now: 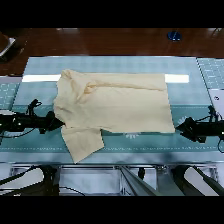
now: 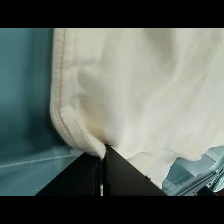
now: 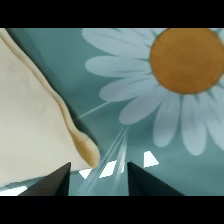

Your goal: Fold the shirts.

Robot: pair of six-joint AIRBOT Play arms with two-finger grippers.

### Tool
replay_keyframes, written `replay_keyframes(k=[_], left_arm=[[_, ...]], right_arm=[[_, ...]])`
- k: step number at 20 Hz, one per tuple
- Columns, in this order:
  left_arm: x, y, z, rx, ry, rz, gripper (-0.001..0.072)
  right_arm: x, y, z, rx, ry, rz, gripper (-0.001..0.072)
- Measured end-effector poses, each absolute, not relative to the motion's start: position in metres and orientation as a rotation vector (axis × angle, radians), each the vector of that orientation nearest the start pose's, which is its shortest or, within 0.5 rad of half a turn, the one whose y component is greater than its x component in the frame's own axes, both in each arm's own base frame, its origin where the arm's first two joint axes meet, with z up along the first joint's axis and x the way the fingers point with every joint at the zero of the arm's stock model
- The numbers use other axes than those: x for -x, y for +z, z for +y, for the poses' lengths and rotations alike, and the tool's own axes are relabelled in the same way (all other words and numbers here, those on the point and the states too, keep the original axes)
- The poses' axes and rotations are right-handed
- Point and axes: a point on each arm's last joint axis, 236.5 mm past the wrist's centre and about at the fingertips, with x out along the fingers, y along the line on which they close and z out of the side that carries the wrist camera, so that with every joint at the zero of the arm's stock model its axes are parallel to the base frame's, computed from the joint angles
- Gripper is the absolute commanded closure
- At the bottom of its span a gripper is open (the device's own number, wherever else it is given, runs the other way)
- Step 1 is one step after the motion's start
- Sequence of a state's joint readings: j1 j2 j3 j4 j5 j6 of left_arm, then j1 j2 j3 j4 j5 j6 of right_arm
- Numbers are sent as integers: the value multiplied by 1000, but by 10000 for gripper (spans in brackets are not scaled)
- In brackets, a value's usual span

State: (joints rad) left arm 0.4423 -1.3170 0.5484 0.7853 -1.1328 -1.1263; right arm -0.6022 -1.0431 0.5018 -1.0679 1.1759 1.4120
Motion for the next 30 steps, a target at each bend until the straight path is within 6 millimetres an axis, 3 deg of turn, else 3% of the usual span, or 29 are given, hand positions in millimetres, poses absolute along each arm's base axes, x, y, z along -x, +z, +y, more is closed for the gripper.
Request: replay_keyframes(k=[3,4,5,6,9,11,13,14,16,18,20,21,24,27,30], left_arm=[[-256,-112,-46,911,-216,1471,683],[-256,-112,-46,911,-216,1470,683],[-256,-112,-46,911,-216,1470,683],[-256,-112,-46,911,-216,1470,683],[-265,-107,-43,893,-222,1436,683],[-294,-79,-42,897,-266,1330,683],[-337,-23,-40,891,-342,1151,683],[-364,20,-36,871,-381,1018,683],[-402,124,-31,784,-465,750,683],[-415,234,-23,641,-495,495,684],[-402,331,-20,486,-483,289,684],[-389,371,-19,410,-455,211,683],[-339,455,-20,217,-353,38,683],[-283,496,-27,80,-241,-53,683],[-231,505,-36,-14,-151,-79,683]], right_arm=[[-230,-103,0,-916,-84,1456,307],[-236,-105,8,-929,-63,1458,405],[-243,-108,12,-917,-51,1458,594],[-251,-111,15,-902,-43,1451,692],[-290,-99,20,-809,28,1390,692],[-330,-61,24,-757,108,1305,693],[-376,-1,21,-685,183,1183,693],[-400,40,18,-636,215,1101,693],[-433,133,12,-529,260,921,693],[-442,229,5,-408,261,737,692],[-424,317,3,-298,244,564,692],[-409,351,4,-256,231,494,693],[-345,433,7,-138,169,302,692],[-279,477,17,-66,126,179,692],[-219,495,25,-20,87,116,692]])
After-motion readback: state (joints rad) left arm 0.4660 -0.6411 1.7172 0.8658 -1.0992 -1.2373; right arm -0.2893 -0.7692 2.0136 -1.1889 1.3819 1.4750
